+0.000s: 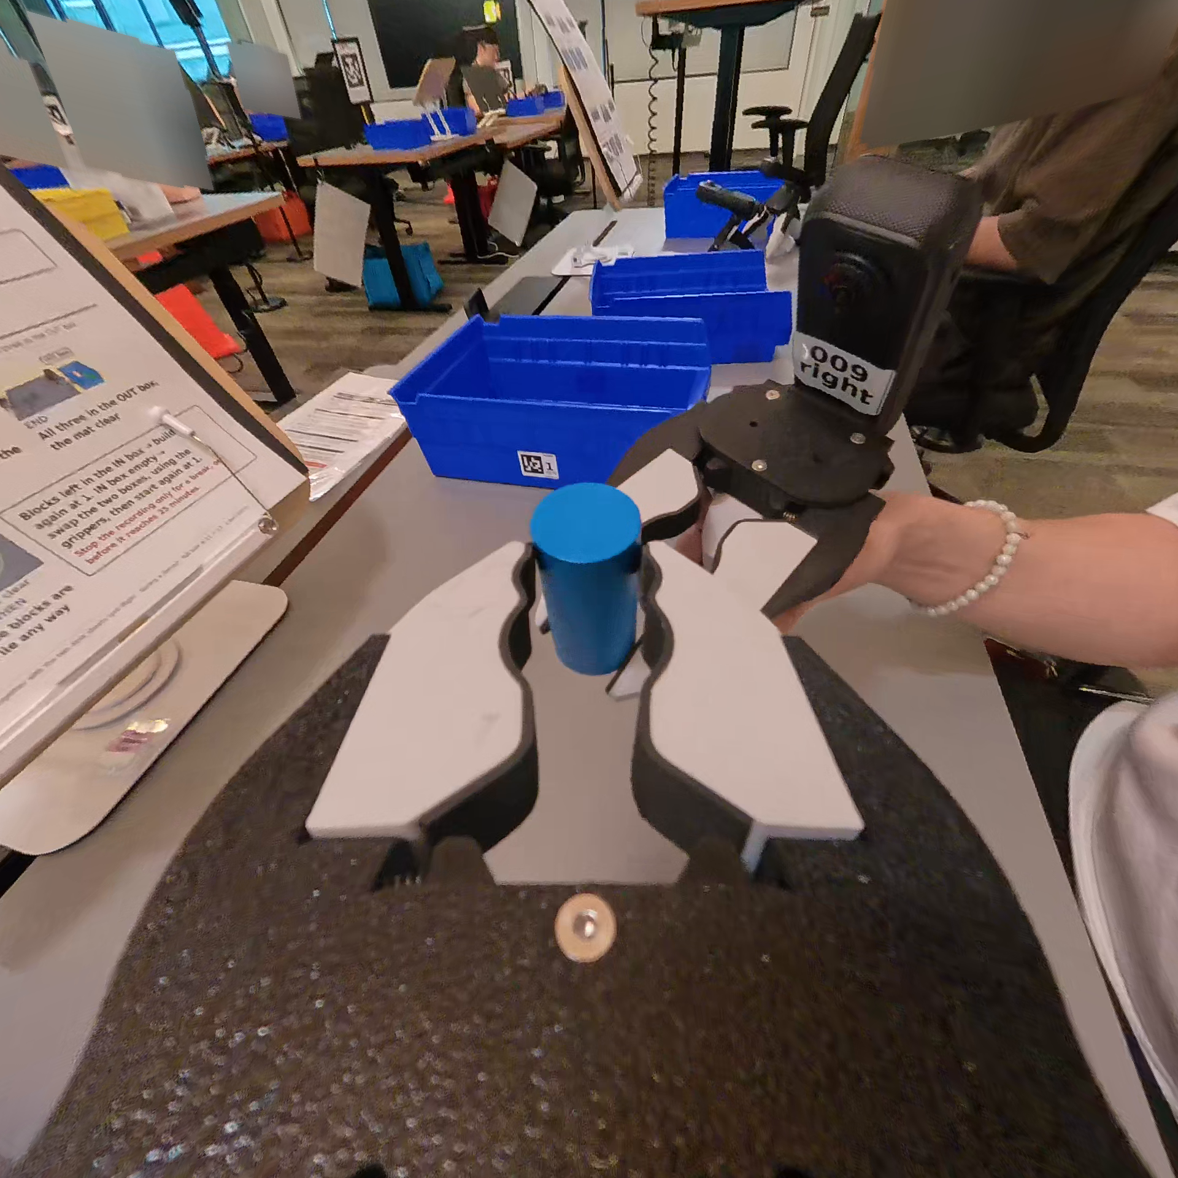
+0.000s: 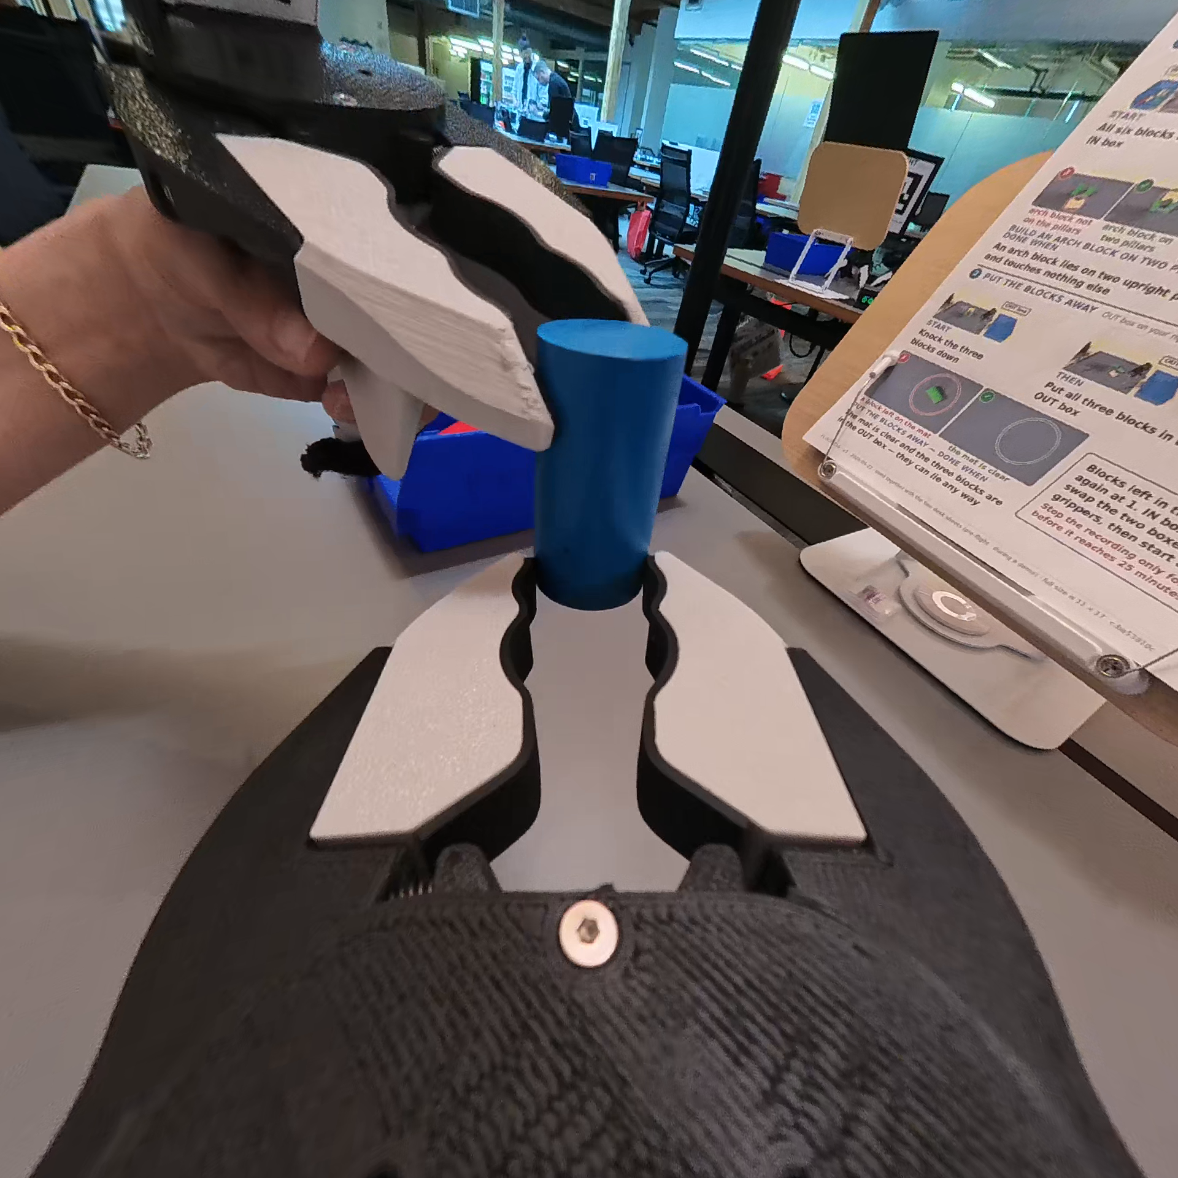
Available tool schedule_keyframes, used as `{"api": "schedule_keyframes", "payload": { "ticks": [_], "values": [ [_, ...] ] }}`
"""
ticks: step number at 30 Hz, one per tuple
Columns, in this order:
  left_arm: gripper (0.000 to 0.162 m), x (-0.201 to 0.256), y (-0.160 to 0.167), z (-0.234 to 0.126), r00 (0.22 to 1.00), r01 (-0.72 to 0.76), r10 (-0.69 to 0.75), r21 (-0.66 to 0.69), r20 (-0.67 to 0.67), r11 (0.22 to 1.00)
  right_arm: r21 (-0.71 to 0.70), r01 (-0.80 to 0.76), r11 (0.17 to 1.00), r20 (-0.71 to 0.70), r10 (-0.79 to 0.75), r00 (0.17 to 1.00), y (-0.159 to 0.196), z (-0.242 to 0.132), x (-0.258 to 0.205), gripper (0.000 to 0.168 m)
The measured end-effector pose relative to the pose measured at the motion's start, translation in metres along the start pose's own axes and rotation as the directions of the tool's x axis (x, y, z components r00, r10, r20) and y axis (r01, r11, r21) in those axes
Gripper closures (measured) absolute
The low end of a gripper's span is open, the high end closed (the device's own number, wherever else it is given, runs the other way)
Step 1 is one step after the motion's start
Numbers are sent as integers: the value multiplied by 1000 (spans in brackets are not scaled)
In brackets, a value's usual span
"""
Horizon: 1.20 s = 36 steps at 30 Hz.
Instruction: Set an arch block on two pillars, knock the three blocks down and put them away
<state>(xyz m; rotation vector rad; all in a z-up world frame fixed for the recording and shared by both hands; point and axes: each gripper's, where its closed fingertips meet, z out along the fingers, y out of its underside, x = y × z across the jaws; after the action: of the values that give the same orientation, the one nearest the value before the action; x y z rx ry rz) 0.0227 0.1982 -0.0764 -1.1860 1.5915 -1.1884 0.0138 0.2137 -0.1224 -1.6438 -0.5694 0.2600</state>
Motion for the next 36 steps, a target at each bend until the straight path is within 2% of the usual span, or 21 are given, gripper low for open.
{"api": "schedule_keyframes", "payload": {
  "ticks": [1, 4, 5, 7, 8, 10, 13, 21, 27, 36],
  "values": [
    [132, 0, 1, 2, 1000, 5, -5, -6, -3, 1000, -9, 1, 1000, -6, -1, 1000, 2, 0, 1, 135],
    [132, -2, 10, 9, 999, 43, -44, -35, -6, 998, -47, 13, 999, -38, -15, 999, 14, -3, 7, 135],
    [132, -6, 13, 11, 998, 55, -54, -30, 16, 998, -59, 24, 998, -75, -28, 997, 18, -5, 14, 131],
    [132, -19, 21, 17, 994, 79, -76, -24, 78, 997, -122, 29, 992, -146, -47, 988, 30, -16, 30, 98],
    [132, -25, 27, 21, 990, 98, -95, -22, 101, 995, -159, 7, 987, -161, -33, 986, 36, -23, 36, 94],
    [132, -38, 41, 30, 983, 121, -117, -20, 140, 992, -175, -50, 983, -177, 18, 984, 43, -37, 45, 92],
    [132, -62, 70, 50, 974, 123, -110, -53, 200, 991, -126, -104, 987, -213, 75, 974, 44, -57, 56, 91],
    [132, -98, 132, 99, 960, 220, -190, -141, 204, 965, -127, -170, 977, -276, 130, 952, 68, -92, 67, 94],
    [132, -105, 145, 110, 961, 230, -189, -203, 202, 952, -126, -184, 975, -283, 143, 949, 73, -99, 72, 95],
    [132, -105, 151, 113, 973, 175, -137, -203, 186, 964, -129, -176, 976, -273, 136, 952, 73, -97, 76, 96]
  ]
}}
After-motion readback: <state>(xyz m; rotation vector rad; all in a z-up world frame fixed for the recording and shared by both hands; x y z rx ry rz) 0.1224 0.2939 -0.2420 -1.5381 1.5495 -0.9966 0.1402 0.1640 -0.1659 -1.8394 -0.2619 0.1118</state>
